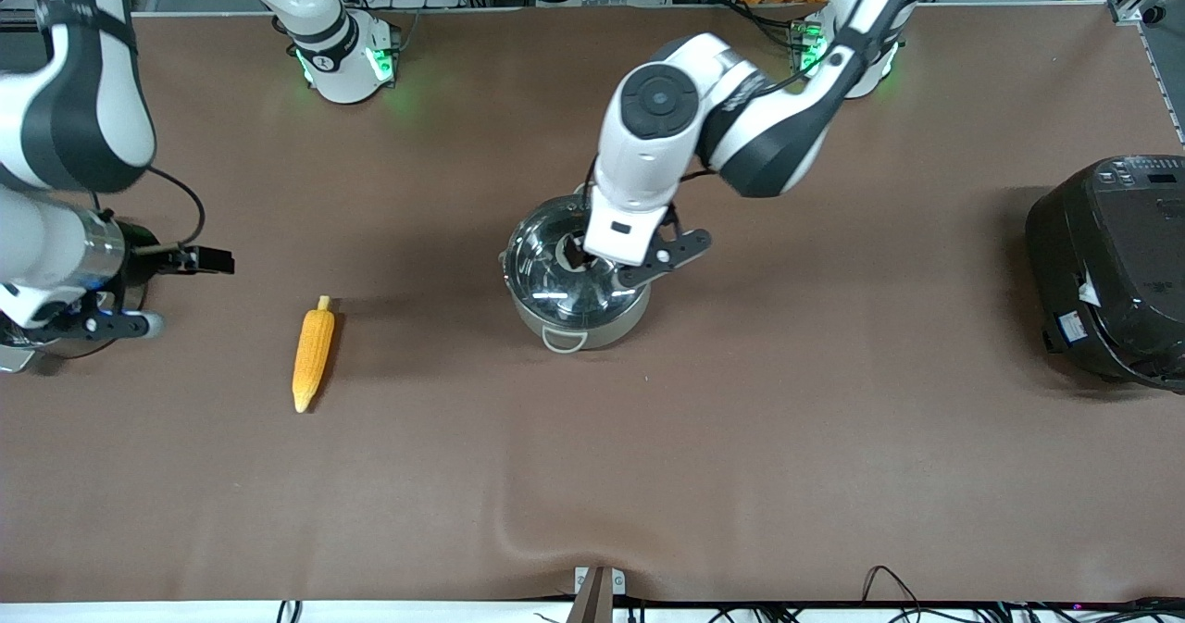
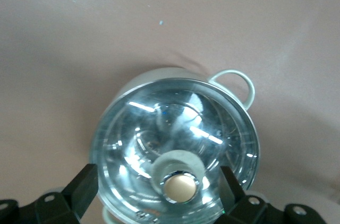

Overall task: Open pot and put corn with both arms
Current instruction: 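Grasp the lid knob with the left gripper while the right gripper reaches the corn, then lower the right gripper and grasp the yellow corn cob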

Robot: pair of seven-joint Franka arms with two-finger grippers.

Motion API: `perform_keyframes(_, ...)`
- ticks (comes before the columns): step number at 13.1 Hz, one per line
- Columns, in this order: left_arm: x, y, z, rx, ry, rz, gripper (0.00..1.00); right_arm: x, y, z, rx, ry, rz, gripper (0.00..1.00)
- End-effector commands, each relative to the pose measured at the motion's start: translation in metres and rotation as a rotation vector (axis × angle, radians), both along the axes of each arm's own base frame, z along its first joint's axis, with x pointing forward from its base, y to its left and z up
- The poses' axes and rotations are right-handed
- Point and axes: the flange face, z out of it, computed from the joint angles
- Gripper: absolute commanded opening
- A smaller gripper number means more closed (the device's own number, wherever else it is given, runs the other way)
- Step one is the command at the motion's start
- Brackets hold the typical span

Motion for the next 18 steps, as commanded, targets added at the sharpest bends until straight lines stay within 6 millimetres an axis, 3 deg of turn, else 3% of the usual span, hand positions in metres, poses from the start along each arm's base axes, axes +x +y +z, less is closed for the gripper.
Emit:
perform_keyframes(1, -0.004, -0.023, -0.019, 0.03, -0.044, 0.007, 1.0, 0.012, -0.02, -0.03, -0.008, 0.055, -0.018, 1.0)
perform_keyframes(5, -0.018, -0.041, -0.036, 0.045, -0.054, -0.023, 1.0, 0.016, -0.042, -0.083, -0.007, 0.139, -0.049, 1.0)
perform_keyframes(9, -0.032, -0.051, -0.057, 0.075, -0.028, -0.047, 1.0, 0.021, -0.009, -0.1, -0.004, 0.153, -0.003, 1.0)
perform_keyframes(12, -0.032, -0.051, -0.064, 0.082, -0.02, -0.048, 0.98, 0.041, -0.004, -0.105, 0.039, 0.066, -0.015, 1.0)
perform_keyframes(15, -0.032, -0.051, -0.069, 0.088, -0.017, -0.049, 0.88, 0.055, 0.023, -0.133, 0.065, -0.003, -0.004, 1.0)
perform_keyframes(18, -0.037, -0.055, -0.07, 0.087, -0.014, -0.048, 0.82, 0.062, 0.015, -0.176, 0.062, -0.04, -0.015, 1.0)
